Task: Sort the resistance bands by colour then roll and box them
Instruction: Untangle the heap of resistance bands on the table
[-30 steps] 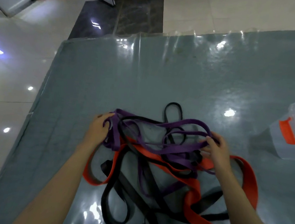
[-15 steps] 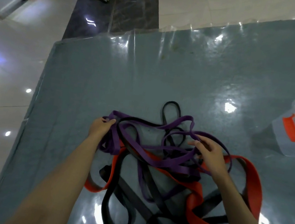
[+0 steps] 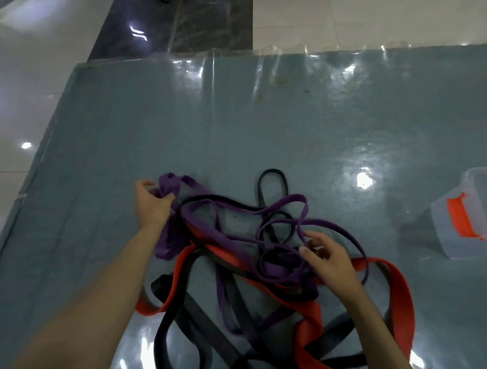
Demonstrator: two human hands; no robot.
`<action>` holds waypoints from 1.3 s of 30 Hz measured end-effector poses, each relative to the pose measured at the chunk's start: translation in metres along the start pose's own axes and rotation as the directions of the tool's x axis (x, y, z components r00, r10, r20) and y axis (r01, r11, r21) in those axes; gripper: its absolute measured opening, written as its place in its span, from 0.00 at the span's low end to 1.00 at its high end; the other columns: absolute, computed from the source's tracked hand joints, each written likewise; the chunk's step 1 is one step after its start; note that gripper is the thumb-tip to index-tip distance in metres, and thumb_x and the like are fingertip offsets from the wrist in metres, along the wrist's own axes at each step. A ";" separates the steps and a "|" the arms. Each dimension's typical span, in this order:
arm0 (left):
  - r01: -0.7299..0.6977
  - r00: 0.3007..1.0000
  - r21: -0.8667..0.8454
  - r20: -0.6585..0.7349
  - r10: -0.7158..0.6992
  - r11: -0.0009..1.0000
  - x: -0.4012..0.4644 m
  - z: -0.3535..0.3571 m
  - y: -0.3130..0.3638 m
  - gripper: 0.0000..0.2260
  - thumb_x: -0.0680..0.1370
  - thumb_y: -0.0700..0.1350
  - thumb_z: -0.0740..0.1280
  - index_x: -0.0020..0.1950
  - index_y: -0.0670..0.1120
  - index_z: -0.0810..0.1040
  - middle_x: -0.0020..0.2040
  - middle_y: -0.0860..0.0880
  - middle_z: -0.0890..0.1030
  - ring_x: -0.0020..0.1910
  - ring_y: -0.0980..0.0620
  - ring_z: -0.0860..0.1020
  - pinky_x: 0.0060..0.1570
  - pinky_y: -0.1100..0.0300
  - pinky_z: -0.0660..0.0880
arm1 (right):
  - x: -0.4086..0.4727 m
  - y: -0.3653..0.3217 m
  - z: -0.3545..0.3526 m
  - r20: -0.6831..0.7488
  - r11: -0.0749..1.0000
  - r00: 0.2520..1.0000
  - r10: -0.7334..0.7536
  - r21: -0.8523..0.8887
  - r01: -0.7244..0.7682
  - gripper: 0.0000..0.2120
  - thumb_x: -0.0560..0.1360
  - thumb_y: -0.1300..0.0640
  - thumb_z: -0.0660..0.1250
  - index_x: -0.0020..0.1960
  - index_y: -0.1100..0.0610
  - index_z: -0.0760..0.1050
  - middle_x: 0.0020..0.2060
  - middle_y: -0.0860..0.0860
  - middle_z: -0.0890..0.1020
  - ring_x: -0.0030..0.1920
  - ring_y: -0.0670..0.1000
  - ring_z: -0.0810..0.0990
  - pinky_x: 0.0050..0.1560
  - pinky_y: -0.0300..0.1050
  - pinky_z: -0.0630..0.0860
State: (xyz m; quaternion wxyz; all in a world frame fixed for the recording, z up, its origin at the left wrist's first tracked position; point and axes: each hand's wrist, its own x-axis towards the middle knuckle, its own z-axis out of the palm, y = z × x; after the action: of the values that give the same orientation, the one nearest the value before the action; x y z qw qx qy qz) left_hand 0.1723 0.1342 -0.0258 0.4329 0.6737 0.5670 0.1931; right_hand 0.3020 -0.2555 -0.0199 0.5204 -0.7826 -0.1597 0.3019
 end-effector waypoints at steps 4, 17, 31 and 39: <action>-0.097 0.992 -0.233 -0.105 0.075 0.968 -0.006 -0.038 0.009 0.24 0.75 0.39 0.77 0.63 0.55 0.70 0.50 0.54 0.80 0.42 0.61 0.81 0.46 0.58 0.79 | 0.002 -0.013 0.008 -0.078 0.969 0.995 0.055 0.243 -0.035 0.13 0.81 0.58 0.72 0.64 0.50 0.78 0.43 0.56 0.83 0.36 0.49 0.82 0.35 0.39 0.80; -0.222 0.954 -0.522 -0.289 0.074 0.823 -0.037 -0.148 0.083 0.22 0.70 0.36 0.75 0.58 0.55 0.76 0.54 0.48 0.81 0.36 0.60 0.82 0.36 0.62 0.80 | 0.022 -0.044 0.069 0.099 0.872 0.992 -0.077 -0.475 0.115 0.06 0.77 0.53 0.76 0.46 0.57 0.87 0.42 0.50 0.82 0.46 0.50 0.80 0.49 0.44 0.74; -0.226 0.958 -0.475 -0.265 0.107 0.850 -0.103 -0.181 0.064 0.20 0.71 0.37 0.76 0.57 0.56 0.78 0.58 0.43 0.82 0.44 0.49 0.84 0.38 0.59 0.81 | -0.004 -0.084 0.212 0.459 0.582 0.888 -0.027 -0.715 0.387 0.11 0.77 0.51 0.73 0.59 0.50 0.83 0.60 0.50 0.84 0.65 0.56 0.80 0.69 0.59 0.73; -0.135 0.973 -0.618 -0.229 -0.013 0.775 -0.115 -0.183 0.066 0.20 0.71 0.36 0.76 0.56 0.56 0.79 0.50 0.47 0.83 0.34 0.55 0.83 0.37 0.58 0.82 | -0.016 -0.064 0.196 0.482 0.624 0.876 -0.010 -0.681 0.382 0.18 0.77 0.61 0.72 0.67 0.55 0.79 0.63 0.56 0.82 0.65 0.58 0.81 0.63 0.49 0.77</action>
State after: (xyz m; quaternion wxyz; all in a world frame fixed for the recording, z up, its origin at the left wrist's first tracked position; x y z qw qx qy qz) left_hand 0.0412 0.0948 0.1543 0.5610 0.4828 0.4918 0.4586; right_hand 0.1687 -0.0973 -0.0110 0.1255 -0.8163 -0.4695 0.3122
